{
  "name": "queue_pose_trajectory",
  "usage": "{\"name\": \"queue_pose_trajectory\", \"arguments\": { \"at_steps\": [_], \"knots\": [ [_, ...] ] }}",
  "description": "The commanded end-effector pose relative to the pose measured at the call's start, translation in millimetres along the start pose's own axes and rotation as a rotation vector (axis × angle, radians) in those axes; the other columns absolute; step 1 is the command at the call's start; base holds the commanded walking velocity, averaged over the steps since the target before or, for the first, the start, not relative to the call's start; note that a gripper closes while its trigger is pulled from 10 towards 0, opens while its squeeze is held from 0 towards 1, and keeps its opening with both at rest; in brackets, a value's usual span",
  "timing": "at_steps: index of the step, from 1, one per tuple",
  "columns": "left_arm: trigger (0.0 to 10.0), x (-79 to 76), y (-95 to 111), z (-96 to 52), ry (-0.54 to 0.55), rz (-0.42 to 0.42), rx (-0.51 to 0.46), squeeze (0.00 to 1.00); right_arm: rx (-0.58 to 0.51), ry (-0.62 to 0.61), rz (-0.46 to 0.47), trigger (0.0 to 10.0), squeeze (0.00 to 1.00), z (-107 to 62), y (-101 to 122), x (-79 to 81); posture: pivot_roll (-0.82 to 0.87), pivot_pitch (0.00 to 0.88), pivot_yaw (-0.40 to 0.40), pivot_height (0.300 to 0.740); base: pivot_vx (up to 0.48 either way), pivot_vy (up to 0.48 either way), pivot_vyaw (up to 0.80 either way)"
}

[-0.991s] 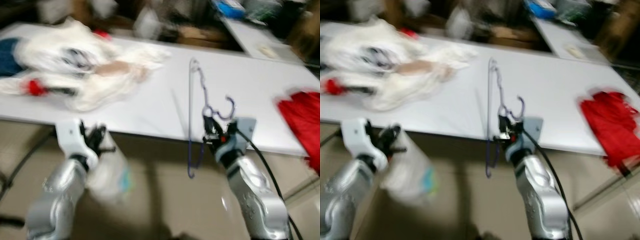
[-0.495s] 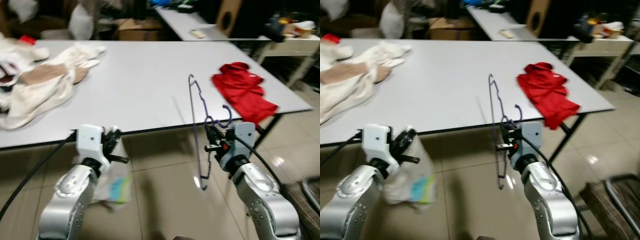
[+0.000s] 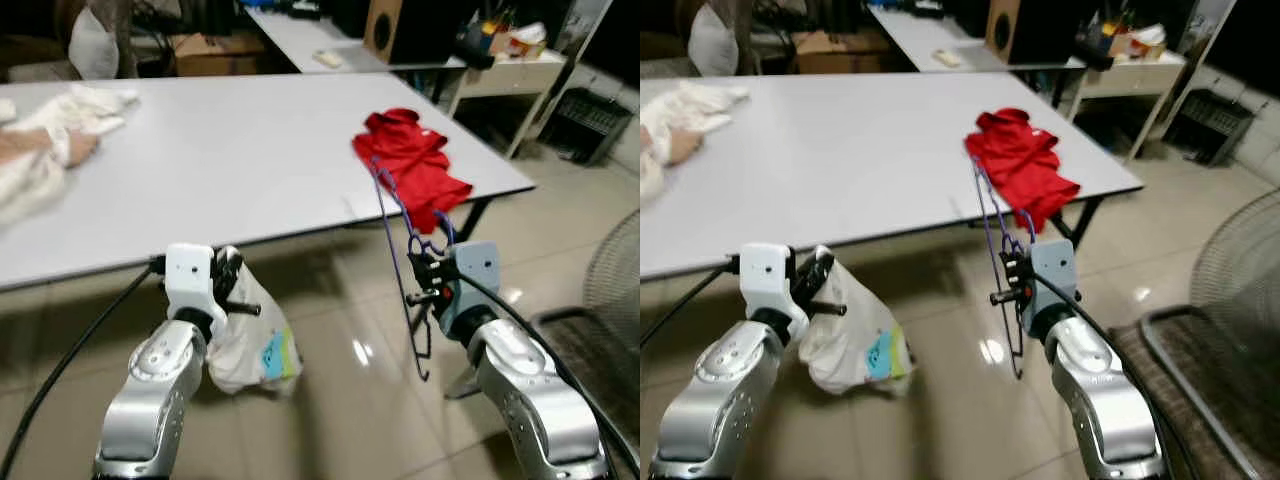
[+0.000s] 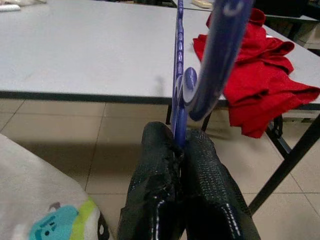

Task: Hang hanger

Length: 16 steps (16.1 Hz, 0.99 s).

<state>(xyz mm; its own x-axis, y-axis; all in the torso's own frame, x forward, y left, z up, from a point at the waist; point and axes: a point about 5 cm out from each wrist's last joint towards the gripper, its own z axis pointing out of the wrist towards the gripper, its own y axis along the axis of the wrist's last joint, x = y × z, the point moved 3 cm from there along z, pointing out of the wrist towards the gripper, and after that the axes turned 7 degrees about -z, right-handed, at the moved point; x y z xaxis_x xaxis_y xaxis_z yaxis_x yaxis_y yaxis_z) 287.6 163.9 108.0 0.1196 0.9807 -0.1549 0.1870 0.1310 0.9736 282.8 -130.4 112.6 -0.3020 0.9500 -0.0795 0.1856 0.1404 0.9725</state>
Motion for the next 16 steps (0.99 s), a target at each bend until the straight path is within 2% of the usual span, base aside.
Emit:
{"name": "queue_pose_trajectory", "arguments": {
  "at_steps": [1,2,7,12,16],
  "knots": [
    [10.0,1.4,6,0.0,0.015,0.010,-0.024,0.00,-0.015,0.014,0.004,10.0,0.00,0.1,5,2.5,-0.05,0.000,-0.061,0.740,0.000,-0.454,0.00],
    [10.0,4.6,5,-1.2,0.037,-0.003,-0.020,0.00,-0.029,0.021,0.010,10.0,0.00,1.0,6,4.4,-0.04,0.000,-0.066,0.740,0.000,0.000,0.00],
    [10.0,9.9,8,0.7,0.030,0.061,-0.031,0.00,-0.035,-0.002,-0.013,10.0,0.00,4.9,4,4.1,-0.03,0.000,-0.060,0.740,0.000,0.000,0.00],
    [10.0,10.3,20,7.0,-0.003,0.116,-0.055,0.00,-0.051,-0.041,0.060,10.0,0.00,3.8,0,0.6,-0.04,0.000,-0.023,0.740,0.000,0.364,0.00],
    [10.0,11.9,22,9.0,-0.008,0.127,-0.055,0.00,-0.063,-0.047,0.060,10.0,0.00,3.3,0,0.0,-0.05,0.000,-0.012,0.740,0.000,0.384,0.00]
  ]
}}
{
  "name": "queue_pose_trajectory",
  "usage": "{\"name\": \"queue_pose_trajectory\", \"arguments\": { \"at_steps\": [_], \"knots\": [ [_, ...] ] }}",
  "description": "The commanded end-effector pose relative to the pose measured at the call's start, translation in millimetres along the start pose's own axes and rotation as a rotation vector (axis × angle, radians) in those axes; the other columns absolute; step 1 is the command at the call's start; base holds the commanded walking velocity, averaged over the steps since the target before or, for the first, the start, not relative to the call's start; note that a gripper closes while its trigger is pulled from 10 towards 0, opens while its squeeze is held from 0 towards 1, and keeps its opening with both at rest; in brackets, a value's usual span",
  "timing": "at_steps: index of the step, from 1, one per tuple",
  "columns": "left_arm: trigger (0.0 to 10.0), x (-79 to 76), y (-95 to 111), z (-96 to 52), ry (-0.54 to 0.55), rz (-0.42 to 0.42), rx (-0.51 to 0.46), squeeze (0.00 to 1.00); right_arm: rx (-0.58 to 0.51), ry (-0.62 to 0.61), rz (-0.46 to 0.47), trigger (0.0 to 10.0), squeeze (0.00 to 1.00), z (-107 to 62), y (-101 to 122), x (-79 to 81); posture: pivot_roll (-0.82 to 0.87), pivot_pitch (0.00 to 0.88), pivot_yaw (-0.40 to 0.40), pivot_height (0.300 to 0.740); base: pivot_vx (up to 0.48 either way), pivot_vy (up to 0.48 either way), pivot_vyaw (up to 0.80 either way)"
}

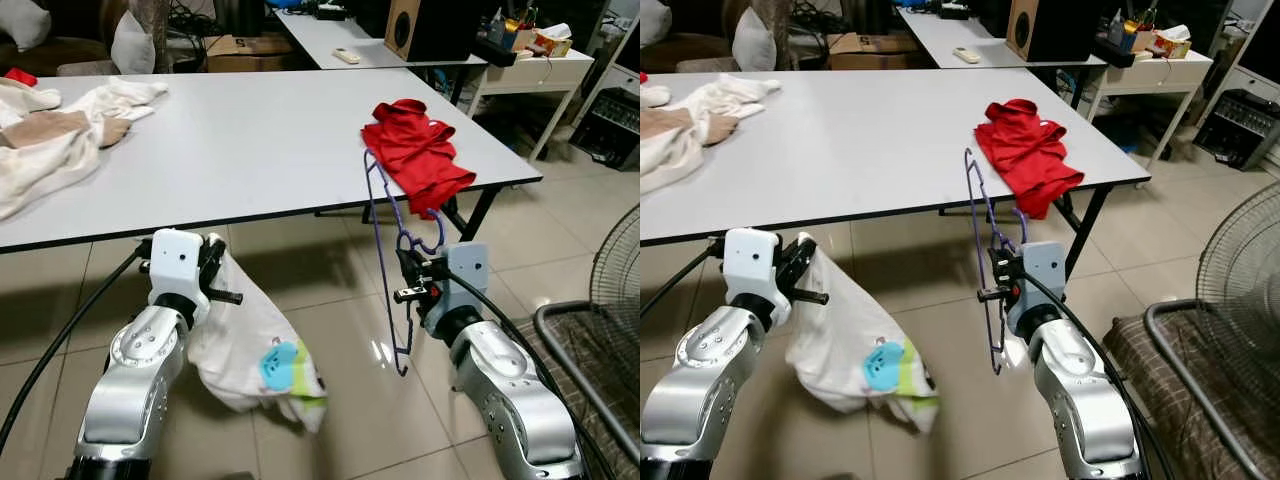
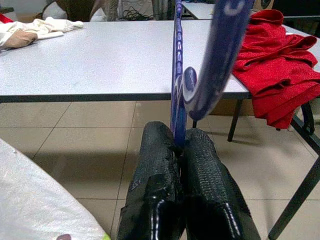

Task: Hang hanger

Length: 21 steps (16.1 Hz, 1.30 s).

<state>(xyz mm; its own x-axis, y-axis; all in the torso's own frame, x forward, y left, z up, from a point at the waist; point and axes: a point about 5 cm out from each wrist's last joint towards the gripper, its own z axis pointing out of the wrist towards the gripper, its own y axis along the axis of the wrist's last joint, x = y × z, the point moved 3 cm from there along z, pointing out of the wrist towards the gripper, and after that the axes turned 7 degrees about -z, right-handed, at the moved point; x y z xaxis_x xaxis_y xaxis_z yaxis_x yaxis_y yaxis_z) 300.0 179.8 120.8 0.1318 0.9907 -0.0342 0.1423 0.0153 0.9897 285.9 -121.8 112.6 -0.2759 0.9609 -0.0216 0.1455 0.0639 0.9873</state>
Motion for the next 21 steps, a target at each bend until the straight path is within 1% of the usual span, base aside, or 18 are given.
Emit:
{"name": "queue_pose_trajectory", "arguments": {
  "at_steps": [1,4,6,10,13,17,19,21],
  "knots": [
    [10.0,-2.0,6,2.3,-0.018,0.010,-0.025,0.00,-0.009,-0.021,-0.009,10.0,0.00,-1.9,0,-5.5,-0.05,0.000,-0.011,0.740,0.000,0.386,0.00],
    [10.0,-1.7,6,2.8,-0.019,0.013,-0.026,0.00,-0.013,-0.003,-0.009,10.0,0.00,-1.5,1,-2.8,-0.04,0.000,-0.014,0.740,0.000,0.386,0.00],
    [10.0,-1.8,5,1.4,-0.016,0.010,-0.024,0.00,-0.010,0.017,-0.022,10.0,0.00,-0.5,2,-1.5,-0.04,0.000,-0.022,0.740,0.000,0.386,0.53],
    [10.0,-0.8,5,0.9,-0.009,0.010,-0.026,0.00,-0.002,0.042,-0.035,10.0,0.00,1.7,1,1.3,-0.03,0.000,-0.036,0.740,0.000,0.383,0.00],
    [10.0,-0.5,5,0.9,-0.005,0.009,-0.027,0.00,0.004,0.058,0.007,10.0,0.00,3.0,1,3.4,-0.03,0.000,-0.039,0.740,0.000,0.384,0.00],
    [10.0,1.2,6,1.2,0.003,0.011,-0.032,0.00,-0.005,0.067,0.002,10.0,0.00,5.9,2,4.7,-0.02,0.000,-0.040,0.740,0.000,0.384,0.00],
    [10.0,1.2,6,2.0,0.016,0.007,-0.024,0.00,-0.004,0.068,0.004,10.0,0.00,6.5,2,3.9,-0.02,0.000,-0.040,0.740,0.000,0.000,0.00],
    [10.0,-2.6,10,3.2,0.001,-0.001,-0.042,0.00,-0.006,0.059,0.010,10.0,0.00,7.5,4,0.1,-0.02,0.000,-0.042,0.740,0.000,0.000,0.00]
  ]
}}
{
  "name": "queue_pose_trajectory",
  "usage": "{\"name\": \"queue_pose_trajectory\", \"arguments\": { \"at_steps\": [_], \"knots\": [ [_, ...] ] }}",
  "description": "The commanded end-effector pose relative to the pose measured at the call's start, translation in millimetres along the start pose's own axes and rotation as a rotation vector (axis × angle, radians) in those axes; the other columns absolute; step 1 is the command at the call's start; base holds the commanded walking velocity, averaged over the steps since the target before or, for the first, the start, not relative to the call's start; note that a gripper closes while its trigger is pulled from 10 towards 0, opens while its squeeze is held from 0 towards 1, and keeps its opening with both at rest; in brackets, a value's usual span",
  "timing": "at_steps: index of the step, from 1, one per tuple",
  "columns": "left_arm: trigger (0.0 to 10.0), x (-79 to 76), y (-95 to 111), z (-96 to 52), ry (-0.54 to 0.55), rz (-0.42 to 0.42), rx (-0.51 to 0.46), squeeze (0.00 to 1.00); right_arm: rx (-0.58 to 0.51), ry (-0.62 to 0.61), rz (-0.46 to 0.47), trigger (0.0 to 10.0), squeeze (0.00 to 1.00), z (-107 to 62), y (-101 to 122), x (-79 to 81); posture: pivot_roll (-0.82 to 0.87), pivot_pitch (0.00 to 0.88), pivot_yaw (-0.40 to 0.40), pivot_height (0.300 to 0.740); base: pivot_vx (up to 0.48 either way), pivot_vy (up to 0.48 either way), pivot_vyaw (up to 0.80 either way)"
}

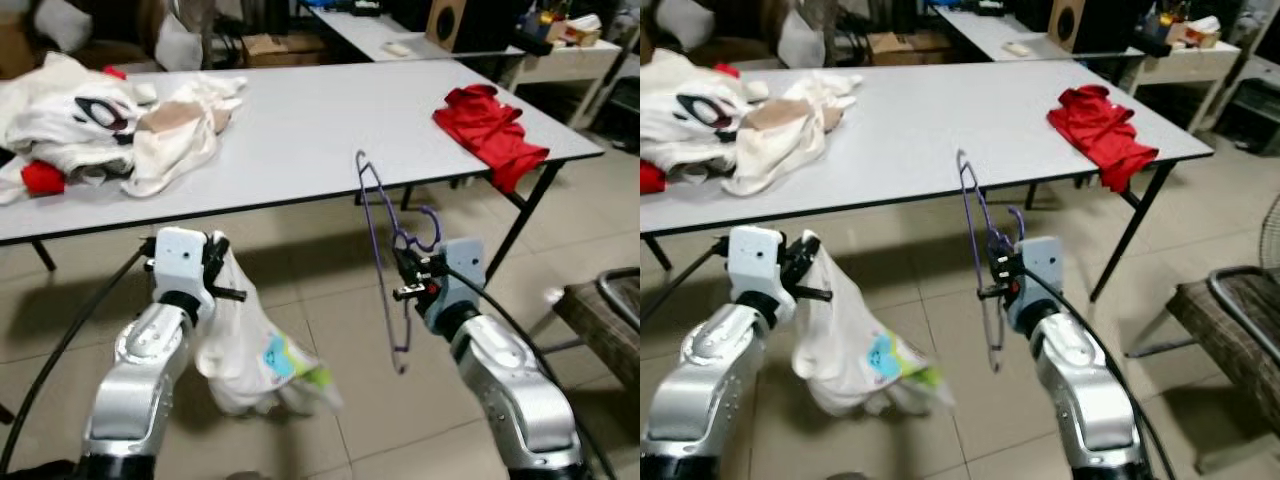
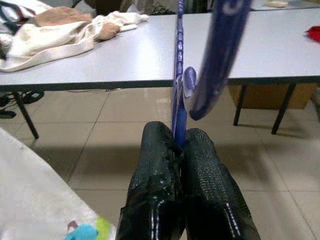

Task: Hang hanger

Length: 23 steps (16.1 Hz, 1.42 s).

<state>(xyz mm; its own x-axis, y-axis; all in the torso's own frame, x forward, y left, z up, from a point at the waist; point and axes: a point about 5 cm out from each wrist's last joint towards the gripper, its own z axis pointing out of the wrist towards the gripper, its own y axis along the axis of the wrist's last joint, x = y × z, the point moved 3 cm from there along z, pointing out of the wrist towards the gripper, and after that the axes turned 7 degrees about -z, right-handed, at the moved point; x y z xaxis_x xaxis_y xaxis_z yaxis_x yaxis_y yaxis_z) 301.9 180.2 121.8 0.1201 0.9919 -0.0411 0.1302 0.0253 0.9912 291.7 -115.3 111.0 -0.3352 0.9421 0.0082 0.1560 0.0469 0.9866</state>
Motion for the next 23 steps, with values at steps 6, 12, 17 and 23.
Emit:
{"name": "queue_pose_trajectory", "arguments": {
  "at_steps": [6,12,17,23],
  "knots": [
    [10.0,-7.2,17,5.1,-0.033,-0.016,-0.068,0.00,-0.021,-0.015,-0.017,10.0,0.00,-0.1,8,-10.8,-0.02,0.000,-0.042,0.740,0.043,0.000,0.00],
    [10.0,-5.8,26,11.3,-0.028,-0.020,-0.096,0.00,-0.027,0.017,-0.089,10.0,0.00,1.3,12,-8.5,-0.02,0.000,-0.053,0.740,0.384,0.000,0.39],
    [10.0,-9.8,27,13.8,-0.051,-0.018,-0.099,0.00,-0.040,-0.016,-0.100,10.0,0.00,1.5,15,-16.8,-0.02,0.000,-0.050,0.740,0.403,0.000,0.16],
    [10.0,-13.5,43,22.1,-0.092,0.032,-0.130,0.00,-0.056,0.148,-0.233,10.0,0.00,-9.9,28,-19.8,-0.03,0.000,-0.041,0.740,0.404,0.000,0.00]
  ]
}}
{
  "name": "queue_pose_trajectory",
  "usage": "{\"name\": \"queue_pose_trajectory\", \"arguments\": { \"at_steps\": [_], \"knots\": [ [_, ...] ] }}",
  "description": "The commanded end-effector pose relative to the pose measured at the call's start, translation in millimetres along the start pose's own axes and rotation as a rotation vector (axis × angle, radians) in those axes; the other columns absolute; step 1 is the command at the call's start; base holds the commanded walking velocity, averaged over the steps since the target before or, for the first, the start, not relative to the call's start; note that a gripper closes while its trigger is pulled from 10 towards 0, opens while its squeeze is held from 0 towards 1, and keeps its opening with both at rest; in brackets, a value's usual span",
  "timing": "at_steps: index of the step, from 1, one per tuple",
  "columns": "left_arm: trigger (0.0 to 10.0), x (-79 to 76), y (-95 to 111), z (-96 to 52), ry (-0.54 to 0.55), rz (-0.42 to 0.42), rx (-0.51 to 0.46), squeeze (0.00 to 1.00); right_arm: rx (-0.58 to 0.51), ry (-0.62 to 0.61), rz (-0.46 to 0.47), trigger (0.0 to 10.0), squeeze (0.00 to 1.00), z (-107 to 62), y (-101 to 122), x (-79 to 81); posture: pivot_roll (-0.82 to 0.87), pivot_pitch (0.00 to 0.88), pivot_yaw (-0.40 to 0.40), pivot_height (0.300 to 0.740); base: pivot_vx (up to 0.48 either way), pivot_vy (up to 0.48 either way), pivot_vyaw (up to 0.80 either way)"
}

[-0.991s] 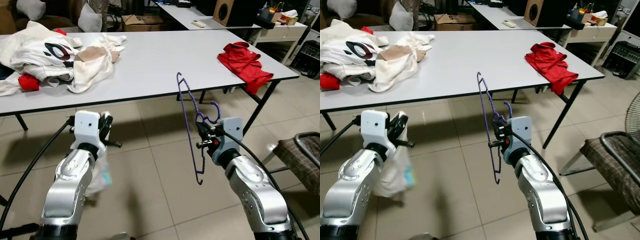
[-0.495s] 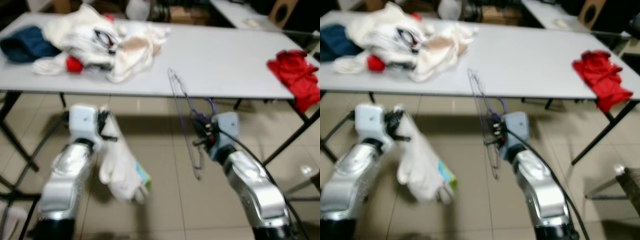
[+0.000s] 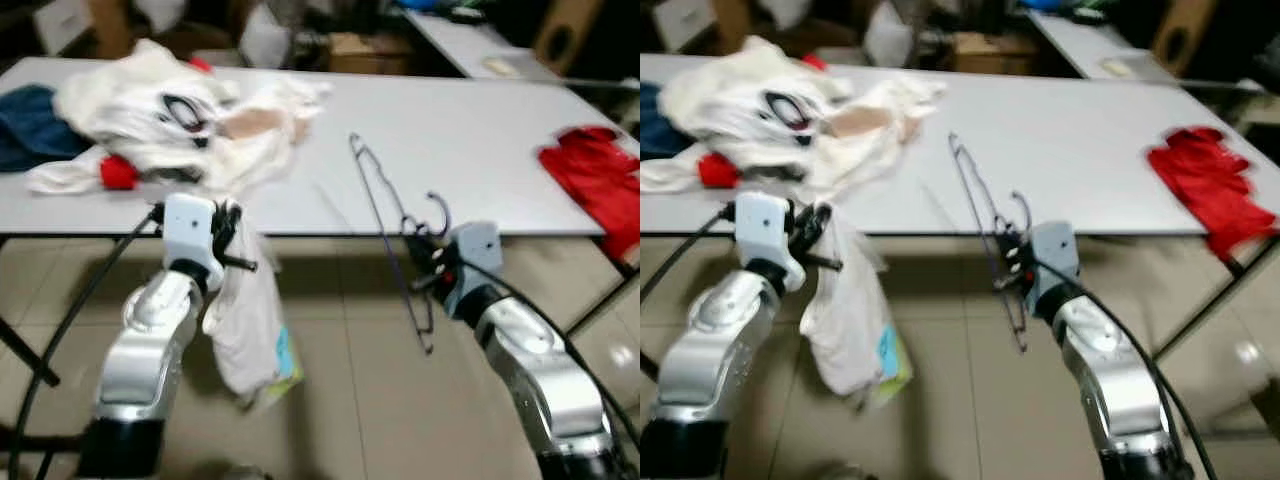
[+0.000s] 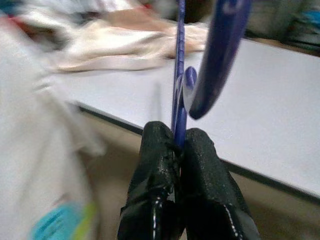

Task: Hang hanger

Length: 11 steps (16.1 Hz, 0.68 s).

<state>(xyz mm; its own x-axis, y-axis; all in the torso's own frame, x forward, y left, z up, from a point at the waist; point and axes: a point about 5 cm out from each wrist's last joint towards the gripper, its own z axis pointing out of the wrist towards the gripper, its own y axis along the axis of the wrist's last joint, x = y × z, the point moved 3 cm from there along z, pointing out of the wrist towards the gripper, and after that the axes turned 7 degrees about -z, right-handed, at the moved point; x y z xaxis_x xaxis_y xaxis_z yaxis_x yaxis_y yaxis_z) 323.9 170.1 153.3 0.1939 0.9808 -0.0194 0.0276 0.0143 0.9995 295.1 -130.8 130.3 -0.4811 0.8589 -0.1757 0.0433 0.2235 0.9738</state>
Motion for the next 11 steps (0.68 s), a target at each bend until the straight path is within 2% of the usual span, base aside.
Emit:
{"name": "queue_pose_trajectory", "arguments": {
  "at_steps": [1,3,4,6,7,11],
  "knots": [
    [10.0,-4.3,13,6.2,-0.024,0.010,-0.040,0.00,-0.026,0.040,-0.046,10.0,0.00,-9.3,10,-6.8,-0.03,0.000,-0.041,0.740,0.401,0.000,0.00],
    [10.0,-4.3,23,12.1,-0.039,0.024,-0.065,0.00,-0.021,0.127,-0.094,10.0,0.00,-20.5,14,-10.0,-0.03,0.000,-0.036,0.740,0.405,0.000,0.00],
    [10.0,-5.4,32,17.9,-0.064,0.036,-0.083,0.00,-0.010,0.223,-0.145,10.0,0.00,-32.5,17,-9.6,-0.03,0.000,-0.034,0.740,0.405,0.000,0.00],
    [10.0,-8.8,49,30.3,-0.119,0.058,-0.113,0.00,0.022,0.440,-0.166,10.0,0.00,-63.6,22,-2.8,-0.03,0.000,-0.032,0.740,0.405,0.000,0.00],
    [10.0,-10.9,54,34.9,-0.139,0.068,-0.119,0.00,0.045,0.508,-0.172,10.0,0.00,-75.4,23,-1.5,-0.03,0.000,-0.031,0.740,0.401,0.000,0.00],
    [10.0,-16.5,66,47.2,-0.173,0.087,-0.144,0.00,0.074,0.592,-0.180,10.0,0.00,-93.4,27,-0.7,-0.04,0.000,-0.025,0.740,0.404,0.000,0.00]
  ]
}}
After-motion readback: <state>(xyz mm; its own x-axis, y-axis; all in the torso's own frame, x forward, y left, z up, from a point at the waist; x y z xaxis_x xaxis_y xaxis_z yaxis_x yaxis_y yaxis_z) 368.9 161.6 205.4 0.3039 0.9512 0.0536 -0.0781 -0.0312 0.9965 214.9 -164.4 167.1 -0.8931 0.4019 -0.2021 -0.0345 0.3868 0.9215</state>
